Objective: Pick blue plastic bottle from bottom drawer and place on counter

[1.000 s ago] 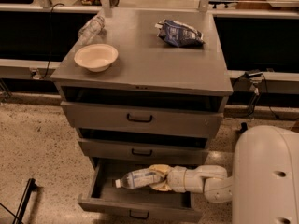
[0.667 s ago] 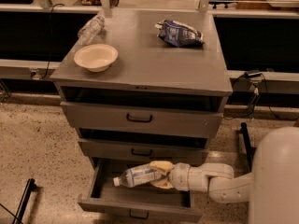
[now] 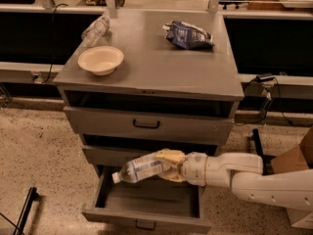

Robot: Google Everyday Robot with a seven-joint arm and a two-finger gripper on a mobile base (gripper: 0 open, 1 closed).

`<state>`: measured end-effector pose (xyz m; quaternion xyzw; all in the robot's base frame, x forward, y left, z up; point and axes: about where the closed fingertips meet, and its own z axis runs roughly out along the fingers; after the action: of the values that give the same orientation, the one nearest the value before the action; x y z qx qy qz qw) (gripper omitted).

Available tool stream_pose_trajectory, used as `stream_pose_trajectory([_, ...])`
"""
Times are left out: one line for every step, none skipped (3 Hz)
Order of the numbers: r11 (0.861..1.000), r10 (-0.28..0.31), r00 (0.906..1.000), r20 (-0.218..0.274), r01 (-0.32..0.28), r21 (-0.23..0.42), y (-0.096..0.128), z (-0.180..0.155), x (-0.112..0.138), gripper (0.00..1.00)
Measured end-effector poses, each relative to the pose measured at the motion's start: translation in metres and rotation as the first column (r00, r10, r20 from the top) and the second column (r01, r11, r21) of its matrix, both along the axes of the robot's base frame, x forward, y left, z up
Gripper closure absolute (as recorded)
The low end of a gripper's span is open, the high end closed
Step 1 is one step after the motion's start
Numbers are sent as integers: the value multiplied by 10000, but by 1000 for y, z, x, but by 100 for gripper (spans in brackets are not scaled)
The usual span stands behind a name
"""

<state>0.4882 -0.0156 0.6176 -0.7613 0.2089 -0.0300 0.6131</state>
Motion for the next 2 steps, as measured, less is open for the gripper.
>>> stream_pose_trajectory([9998, 60, 9960, 891, -45, -169, -1, 68, -5, 100])
stream_pose_trajectory([9988, -172, 9864, 1637, 245, -427, -1, 131, -4, 100])
